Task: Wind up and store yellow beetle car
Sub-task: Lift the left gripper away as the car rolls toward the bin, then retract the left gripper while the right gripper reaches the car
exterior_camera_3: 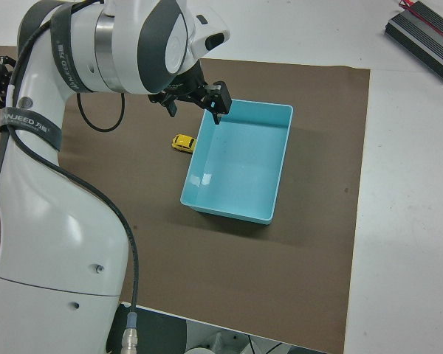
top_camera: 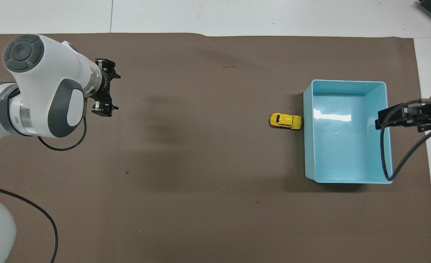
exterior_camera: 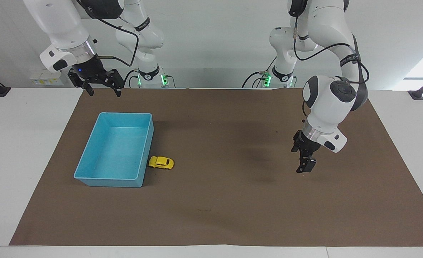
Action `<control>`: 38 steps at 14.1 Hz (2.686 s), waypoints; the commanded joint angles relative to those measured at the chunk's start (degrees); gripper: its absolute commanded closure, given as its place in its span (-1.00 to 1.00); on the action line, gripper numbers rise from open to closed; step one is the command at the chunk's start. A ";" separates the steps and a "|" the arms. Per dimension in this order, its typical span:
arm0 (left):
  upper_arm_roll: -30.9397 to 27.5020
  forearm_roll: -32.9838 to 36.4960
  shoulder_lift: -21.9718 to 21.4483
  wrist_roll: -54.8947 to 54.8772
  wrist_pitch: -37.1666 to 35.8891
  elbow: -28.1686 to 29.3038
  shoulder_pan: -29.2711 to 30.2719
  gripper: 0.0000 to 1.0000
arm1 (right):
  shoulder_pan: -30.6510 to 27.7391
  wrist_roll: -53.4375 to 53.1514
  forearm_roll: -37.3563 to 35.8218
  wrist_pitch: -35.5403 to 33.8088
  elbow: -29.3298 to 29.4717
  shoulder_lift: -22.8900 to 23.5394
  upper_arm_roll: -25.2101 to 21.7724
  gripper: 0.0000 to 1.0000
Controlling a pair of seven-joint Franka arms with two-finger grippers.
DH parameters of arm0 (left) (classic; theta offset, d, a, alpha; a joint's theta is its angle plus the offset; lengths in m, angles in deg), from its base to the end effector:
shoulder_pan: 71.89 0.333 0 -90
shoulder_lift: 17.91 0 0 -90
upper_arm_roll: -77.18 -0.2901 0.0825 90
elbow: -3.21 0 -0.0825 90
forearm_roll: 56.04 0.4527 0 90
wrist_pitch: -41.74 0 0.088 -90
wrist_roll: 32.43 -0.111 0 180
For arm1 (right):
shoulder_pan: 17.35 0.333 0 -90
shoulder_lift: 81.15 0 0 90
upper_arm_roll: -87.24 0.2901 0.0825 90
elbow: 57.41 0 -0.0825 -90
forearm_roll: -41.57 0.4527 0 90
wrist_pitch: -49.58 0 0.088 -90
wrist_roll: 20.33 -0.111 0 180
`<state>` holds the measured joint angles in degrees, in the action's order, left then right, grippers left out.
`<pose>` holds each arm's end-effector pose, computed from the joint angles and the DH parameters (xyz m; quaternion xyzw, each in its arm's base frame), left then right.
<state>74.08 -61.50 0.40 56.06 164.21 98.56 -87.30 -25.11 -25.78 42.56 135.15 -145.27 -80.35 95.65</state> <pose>0.7031 -0.1608 0.3806 0.7715 0.6306 0.0232 0.0809 0.6190 0.0085 0.5995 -0.9987 0.0414 0.0274 0.0082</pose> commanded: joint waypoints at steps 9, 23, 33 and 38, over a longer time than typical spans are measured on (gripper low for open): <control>-0.06 0.27 -6.00 -36.69 -9.53 -2.62 5.39 -1.00 | 6.18 -28.16 0.68 -0.05 0.32 0.34 1.62 -1.00; -0.15 5.11 -9.16 -76.17 -18.49 -2.62 6.88 -1.00 | 9.35 -70.19 0.68 11.44 -5.64 2.45 1.62 -1.00; -0.15 5.11 -14.79 -85.93 -25.17 -2.71 8.20 -1.00 | 11.11 -88.05 -0.55 26.12 -14.79 6.67 1.53 -1.00; -0.06 5.37 -17.43 -91.65 -27.02 -2.62 10.93 -1.00 | 12.07 -92.88 -2.12 31.48 -15.76 10.62 1.53 -1.00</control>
<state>73.29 -57.18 -15.57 -33.33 139.03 96.05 -78.22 -13.63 -114.63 42.27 163.28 -160.16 -71.26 96.84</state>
